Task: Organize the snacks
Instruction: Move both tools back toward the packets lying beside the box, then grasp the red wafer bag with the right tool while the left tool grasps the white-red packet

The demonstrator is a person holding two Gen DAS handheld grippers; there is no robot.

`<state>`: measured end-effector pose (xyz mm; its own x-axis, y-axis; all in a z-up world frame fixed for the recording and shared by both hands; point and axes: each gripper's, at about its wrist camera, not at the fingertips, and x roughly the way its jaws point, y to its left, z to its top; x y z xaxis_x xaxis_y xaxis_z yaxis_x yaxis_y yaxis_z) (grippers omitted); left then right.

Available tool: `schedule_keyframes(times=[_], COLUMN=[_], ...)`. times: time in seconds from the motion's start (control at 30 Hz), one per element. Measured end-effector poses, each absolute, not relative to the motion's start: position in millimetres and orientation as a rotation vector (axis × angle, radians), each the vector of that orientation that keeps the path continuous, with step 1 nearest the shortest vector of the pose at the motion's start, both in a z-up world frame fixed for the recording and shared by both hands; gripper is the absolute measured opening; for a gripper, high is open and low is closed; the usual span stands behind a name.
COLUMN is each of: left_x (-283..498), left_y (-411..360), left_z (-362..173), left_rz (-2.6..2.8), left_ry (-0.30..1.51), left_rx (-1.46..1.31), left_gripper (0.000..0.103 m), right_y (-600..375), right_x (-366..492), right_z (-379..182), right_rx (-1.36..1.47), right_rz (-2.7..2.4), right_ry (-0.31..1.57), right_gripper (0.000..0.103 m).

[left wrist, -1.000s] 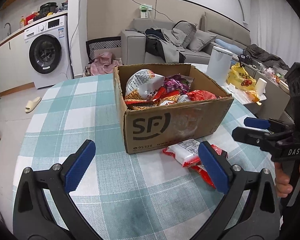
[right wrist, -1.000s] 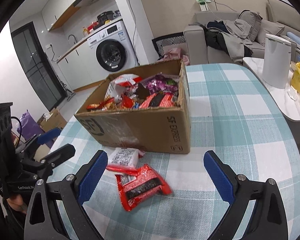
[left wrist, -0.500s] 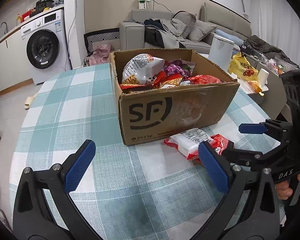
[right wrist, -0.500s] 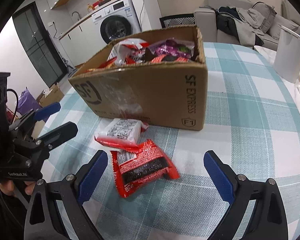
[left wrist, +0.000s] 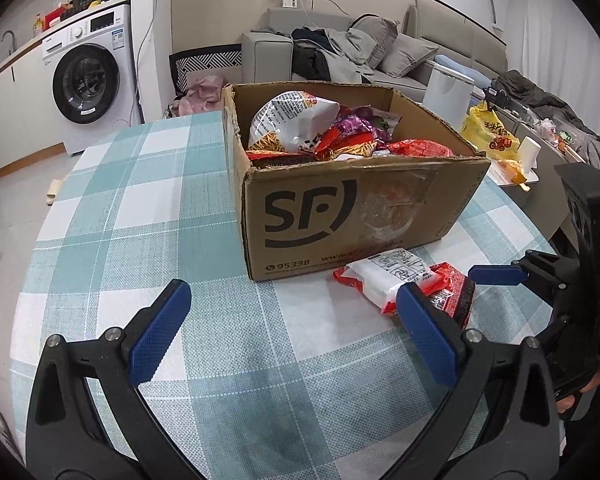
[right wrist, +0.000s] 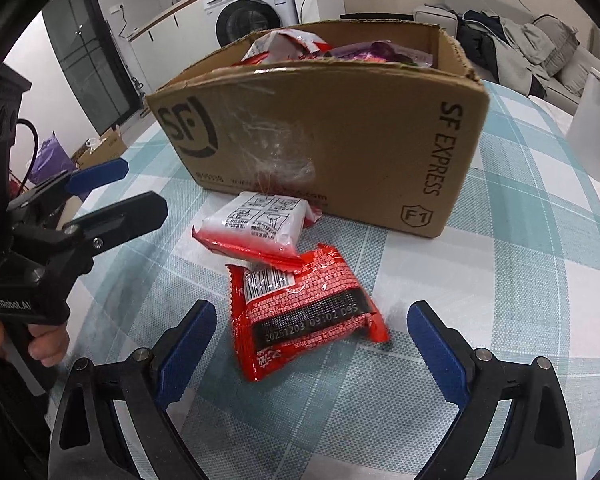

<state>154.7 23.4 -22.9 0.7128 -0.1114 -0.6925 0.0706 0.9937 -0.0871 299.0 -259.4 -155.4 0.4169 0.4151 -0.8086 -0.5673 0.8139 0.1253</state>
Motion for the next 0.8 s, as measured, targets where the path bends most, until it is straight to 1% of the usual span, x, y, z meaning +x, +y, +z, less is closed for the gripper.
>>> schedule_keyframes(times=[0.1, 0.27, 0.33, 0.37, 0.43, 0.47, 0.53, 0.63, 0.8], left_x=[155.1, 155.0, 155.8, 155.8, 156.2, 156.4, 155.7, 155.9, 156.6], left_y=[23.3, 23.2, 22.8, 23.0, 21.9, 21.7, 21.4, 21.0, 20.0], left_z=[-23.4, -24.1, -24.6, -25.5, -27.0, -27.6, -28.5, -29.0, -31.9], left_rz=[-0.102, -0.100, -0.102, -0.102, -0.102, -0.103, -0.104, -0.104, -0.105], left_ry=[0.772, 0.776, 0.777, 0.778, 0.779, 0.780, 0.781, 0.782, 0.788], left_rx=[-0.057, -0.054, -0.052, -0.050, -0.045, -0.044, -0.043, -0.042, -0.039], left_gripper=[0.102, 0.102, 0.102, 0.102, 0.102, 0.102, 0.102, 0.102, 0.102], right_y=[-254.3, -245.0, -240.6, -238.8, -237.2, -236.1, -234.0, -238.7, -248.5], right_x=[295.7, 292.1, 289.9, 288.9, 287.1, 286.4, 286.4, 285.5, 283.8], right_z=[-159.1, -164.9, -166.7, -167.1, -167.2, -167.1, -163.4, -158.1, -153.0], right_rx=[-0.202, -0.239, -0.260, -0.268, -0.269, -0.270, -0.269, -0.259, -0.258], right_rz=[0.620, 0.612, 0.601, 0.604, 0.616, 0.621, 0.631, 0.659, 0.682], right_ry=[0.953, 0.944, 0.932, 0.924, 0.917, 0.914, 0.904, 0.892, 0.890], right_gripper=[0.098, 0.089, 0.080, 0.077, 0.065, 0.064, 0.057, 0.051, 0.049])
